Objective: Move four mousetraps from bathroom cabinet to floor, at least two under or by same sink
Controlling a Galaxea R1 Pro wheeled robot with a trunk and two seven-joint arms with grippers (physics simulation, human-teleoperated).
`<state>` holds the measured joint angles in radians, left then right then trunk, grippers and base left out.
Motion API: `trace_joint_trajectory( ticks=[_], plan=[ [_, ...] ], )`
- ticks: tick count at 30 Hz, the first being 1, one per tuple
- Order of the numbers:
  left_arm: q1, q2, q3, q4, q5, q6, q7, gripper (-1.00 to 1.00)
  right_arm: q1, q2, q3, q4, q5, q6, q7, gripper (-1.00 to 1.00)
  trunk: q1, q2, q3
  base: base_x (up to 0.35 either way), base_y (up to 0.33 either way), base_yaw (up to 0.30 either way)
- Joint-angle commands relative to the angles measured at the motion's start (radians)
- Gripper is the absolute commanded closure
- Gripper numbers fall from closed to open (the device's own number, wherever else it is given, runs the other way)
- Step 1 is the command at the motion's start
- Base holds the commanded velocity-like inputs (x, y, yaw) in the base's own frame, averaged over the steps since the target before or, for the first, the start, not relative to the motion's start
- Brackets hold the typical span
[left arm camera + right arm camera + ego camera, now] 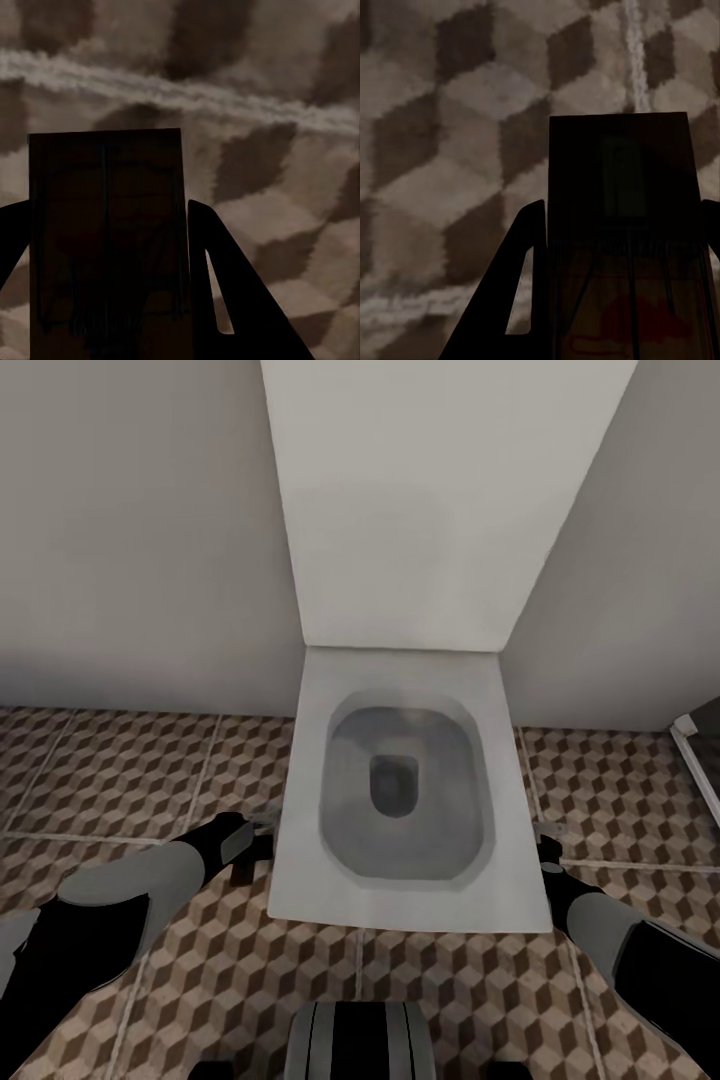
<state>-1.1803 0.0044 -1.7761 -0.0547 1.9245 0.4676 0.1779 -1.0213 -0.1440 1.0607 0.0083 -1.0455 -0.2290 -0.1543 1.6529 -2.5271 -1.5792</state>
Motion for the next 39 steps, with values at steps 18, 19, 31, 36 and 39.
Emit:
trace_joint_trajectory(
  ticks=[18,19,31,36,39],
  plan=[
    [-0.001,-0.006,-0.008,-0.004,0.004,0.002,0.011,1.0,0.01,-0.003,0.009,-0.002,-0.008,-0.006,0.001,1.0,0.0,0.0,-0.014,0.0,0.0,0.007],
    [-0.001,-0.006,-0.008,-0.004,0.004,0.002,0.011,1.0,0.01,-0.003,0.009,-0.002,-0.008,-0.007,0.001,1.0,0.0,0.0,-0.015,0.0,0.0,0.048],
    [-0.001,-0.006,-0.008,-0.004,0.004,0.002,0.01,1.0,0.01,-0.003,0.009,-0.002,-0.008,-0.007,0.001,1.0,0.0,0.0,-0.03,0.0,0.0,0.048],
    [-0.001,-0.006,-0.008,-0.005,0.004,0.002,0.009,1.0,0.01,-0.003,0.009,-0.002,-0.008,-0.007,0.001,1.0,0.0,0.0,-0.037,0.0,0.0,0.076],
    [-0.001,-0.007,-0.008,-0.005,0.004,0.002,0.009,1.0,0.01,-0.003,0.009,-0.002,-0.008,-0.007,0.001,1.0,0.0,0.0,-0.041,0.0,0.0,0.08]
  ],
)
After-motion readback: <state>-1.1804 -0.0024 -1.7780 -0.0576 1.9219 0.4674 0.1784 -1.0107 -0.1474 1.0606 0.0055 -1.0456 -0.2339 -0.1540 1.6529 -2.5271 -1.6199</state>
